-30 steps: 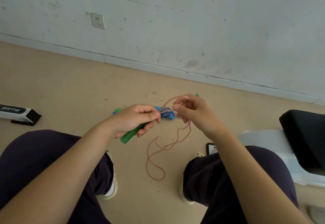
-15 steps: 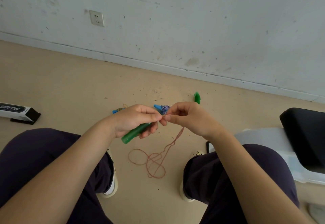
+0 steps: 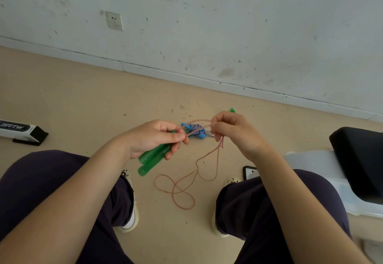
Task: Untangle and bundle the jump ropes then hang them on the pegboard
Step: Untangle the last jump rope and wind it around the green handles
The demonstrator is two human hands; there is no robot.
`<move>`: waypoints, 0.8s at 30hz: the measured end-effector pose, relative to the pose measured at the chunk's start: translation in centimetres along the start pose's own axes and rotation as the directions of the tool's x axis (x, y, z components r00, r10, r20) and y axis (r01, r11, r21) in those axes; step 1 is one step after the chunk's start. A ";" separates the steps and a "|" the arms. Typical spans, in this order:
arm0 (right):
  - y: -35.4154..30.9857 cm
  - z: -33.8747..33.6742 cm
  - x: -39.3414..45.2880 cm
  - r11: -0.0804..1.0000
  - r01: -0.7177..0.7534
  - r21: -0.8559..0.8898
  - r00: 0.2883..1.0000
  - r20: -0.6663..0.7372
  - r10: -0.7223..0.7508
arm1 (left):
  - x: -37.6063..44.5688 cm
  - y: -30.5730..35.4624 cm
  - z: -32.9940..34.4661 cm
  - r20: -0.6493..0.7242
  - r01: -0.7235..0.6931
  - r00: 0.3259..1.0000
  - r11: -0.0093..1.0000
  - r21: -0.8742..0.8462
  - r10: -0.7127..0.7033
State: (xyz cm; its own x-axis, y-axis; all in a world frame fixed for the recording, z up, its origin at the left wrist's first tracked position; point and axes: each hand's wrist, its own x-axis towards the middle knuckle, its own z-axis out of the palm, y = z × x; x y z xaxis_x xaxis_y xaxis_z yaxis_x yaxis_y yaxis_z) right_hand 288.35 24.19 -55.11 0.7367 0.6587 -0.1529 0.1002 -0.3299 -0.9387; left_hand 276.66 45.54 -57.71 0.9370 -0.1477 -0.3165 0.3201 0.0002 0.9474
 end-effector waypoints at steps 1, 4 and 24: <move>0.0 0.1 -0.1 1.000 0.000 -0.004 0.998 0.064 0.000 | 0.1 -0.1 0.0 0.001 -0.007 1.000 1.000 -0.003 0.007; 0.1 0.9 -0.4 0.999 -0.019 -0.042 0.984 0.178 0.026 | 0.3 -0.3 0.3 0.028 -0.013 1.000 1.000 -0.007 0.013; 0.4 1.8 -0.3 0.996 0.038 -0.084 0.980 0.196 -0.021 | 0.7 -1.0 0.5 0.044 -0.004 0.999 0.994 0.111 -0.001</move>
State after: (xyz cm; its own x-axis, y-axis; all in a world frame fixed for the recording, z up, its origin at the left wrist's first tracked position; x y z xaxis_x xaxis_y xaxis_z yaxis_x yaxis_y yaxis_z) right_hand 287.01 25.08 -55.95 0.5889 0.7853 -0.1910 0.1841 -0.3605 -0.9144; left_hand 276.97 44.96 -58.82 0.9295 -0.1911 -0.3154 0.2993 -0.1086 0.9480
